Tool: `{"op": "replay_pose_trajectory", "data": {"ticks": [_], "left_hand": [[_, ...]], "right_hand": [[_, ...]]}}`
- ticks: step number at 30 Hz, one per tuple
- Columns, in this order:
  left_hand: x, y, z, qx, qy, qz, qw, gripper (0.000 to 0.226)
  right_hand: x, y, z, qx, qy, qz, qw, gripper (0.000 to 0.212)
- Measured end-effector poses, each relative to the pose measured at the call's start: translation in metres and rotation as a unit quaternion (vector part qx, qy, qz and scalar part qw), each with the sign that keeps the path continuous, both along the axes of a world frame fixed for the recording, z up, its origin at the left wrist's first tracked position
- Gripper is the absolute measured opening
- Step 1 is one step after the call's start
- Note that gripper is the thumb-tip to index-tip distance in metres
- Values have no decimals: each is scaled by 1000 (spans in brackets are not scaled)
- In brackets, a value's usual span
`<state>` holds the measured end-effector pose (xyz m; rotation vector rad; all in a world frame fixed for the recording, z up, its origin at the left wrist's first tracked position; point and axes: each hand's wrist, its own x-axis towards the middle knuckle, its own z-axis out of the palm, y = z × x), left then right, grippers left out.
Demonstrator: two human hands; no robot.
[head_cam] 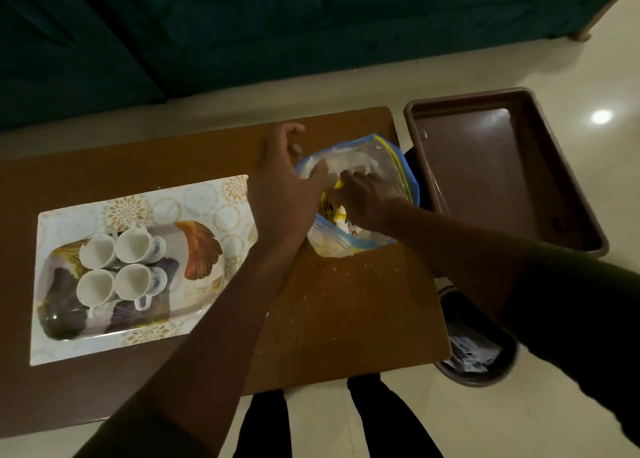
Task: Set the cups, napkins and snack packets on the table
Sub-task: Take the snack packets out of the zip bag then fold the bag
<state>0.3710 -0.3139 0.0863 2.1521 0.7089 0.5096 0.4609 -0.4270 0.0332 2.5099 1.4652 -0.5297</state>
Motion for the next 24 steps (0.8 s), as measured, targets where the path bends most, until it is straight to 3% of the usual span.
{"op": "replay_pose_trajectory", "data": {"ticks": [2,4,6,8,12,15,19,22,24], "left_hand": [[2,3,-7,61,91,5,994,66],[5,7,-10,2,149,9,989,65],[6,6,-13,-66,130,-6,989,51],[9,1,-12,-58,106,-29,992,42],[16,-7,-8,-61,56,-41,996,35],[20,-3,-10,-85,54,-18,995,31],[28,5,-12,-85,69,20,994,36],[34,3,-10,-117,47,57,990,36],[38,2,-11,-123,31,82,988,35]], "right_hand": [[2,-8,-1,47,30,5,998,26],[7,-12,5,77,60,-8,995,21],[12,-12,13,94,66,-37,993,16],[18,-8,31,96,48,-34,994,12],[23,-7,85,70,8,65,995,24],[47,-20,127,152,88,-24,984,25],[92,-50,138,271,128,-206,932,9],[116,-75,117,367,194,-372,830,7],[127,-89,102,414,177,-463,763,12]]}}
